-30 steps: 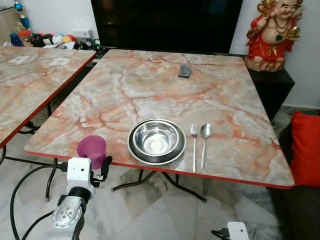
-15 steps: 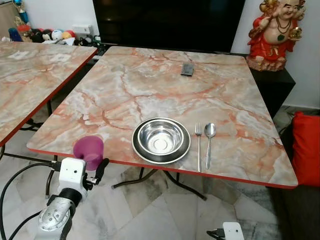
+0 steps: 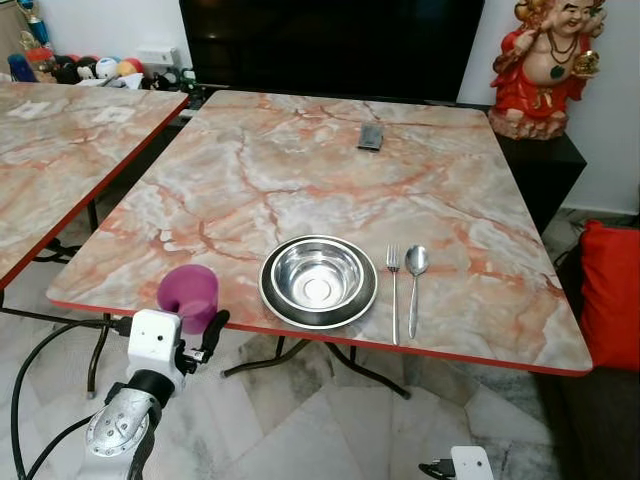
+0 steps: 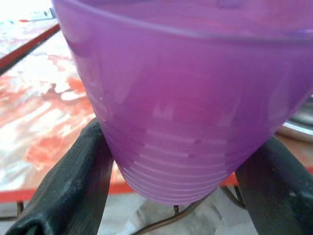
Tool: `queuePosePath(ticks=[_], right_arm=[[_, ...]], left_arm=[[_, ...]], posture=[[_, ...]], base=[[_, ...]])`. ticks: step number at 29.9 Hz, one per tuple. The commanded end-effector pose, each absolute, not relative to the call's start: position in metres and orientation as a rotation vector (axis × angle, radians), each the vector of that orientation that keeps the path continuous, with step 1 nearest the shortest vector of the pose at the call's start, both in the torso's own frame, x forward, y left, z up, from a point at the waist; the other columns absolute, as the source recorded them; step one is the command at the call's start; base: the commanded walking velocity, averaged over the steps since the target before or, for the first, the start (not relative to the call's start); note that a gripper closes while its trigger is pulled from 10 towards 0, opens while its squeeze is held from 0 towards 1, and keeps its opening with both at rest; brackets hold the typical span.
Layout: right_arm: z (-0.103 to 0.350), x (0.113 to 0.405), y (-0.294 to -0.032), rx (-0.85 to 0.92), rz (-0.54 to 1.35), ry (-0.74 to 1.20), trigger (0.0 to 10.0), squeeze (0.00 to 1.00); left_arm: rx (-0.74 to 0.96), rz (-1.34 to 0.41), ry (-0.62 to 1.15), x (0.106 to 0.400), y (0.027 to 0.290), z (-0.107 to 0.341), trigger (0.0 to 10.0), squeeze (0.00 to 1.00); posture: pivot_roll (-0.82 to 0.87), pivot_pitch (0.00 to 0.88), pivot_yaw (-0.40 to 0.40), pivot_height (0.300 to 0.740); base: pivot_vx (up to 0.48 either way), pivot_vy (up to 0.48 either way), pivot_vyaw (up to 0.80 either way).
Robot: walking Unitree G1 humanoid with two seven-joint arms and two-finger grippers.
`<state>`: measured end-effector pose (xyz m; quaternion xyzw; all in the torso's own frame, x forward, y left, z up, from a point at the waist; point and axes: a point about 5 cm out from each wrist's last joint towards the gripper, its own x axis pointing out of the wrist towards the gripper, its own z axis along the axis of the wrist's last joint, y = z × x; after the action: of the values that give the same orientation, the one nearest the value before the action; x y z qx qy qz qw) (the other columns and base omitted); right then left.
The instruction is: Setting the table
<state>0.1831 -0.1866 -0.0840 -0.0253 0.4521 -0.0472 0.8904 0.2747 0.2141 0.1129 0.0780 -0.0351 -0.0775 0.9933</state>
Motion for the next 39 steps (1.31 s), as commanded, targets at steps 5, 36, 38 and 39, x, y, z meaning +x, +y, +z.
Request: queuePosePath(ticks=[5,36,38,39], right_arm=[[-0.087,0.178,-0.187,-0.049,-0.102,0.964,10.0,0.00],[-0.087,0.178,-0.184,-0.046,-0.108,0.959,10.0,0.00],[-0.087,0.178,-0.184,-0.046,-0.107,0.958,10.0,0.00],[-0.087,0.178,-0.184,-0.045,-0.107,0.958,10.0,0.00]], left_arm=[[0.162,-0.159,-0.102,0.278,0.214,0.122,10.0,0.00],[0.044,-0.419,-0.070,0.300,0.192,0.144,10.0,0.00],[0.052,-0.413,-0.068,0.306,0.194,0.145,10.0,0.00],[0.056,-0.401,-0.066,0.310,0.196,0.147,10.0,0.00]], posture=[[0.02,0.088,-0.018,0.740],[0.02,0.083,-0.014,0.740],[0.02,0.085,-0.012,0.740],[0.02,0.085,-0.011,0.740]], base=[[0.325,0.000,0.00],[0.118,0.000,0.00],[0.000,0.000,0.00],[0.000,0.000,0.00]])
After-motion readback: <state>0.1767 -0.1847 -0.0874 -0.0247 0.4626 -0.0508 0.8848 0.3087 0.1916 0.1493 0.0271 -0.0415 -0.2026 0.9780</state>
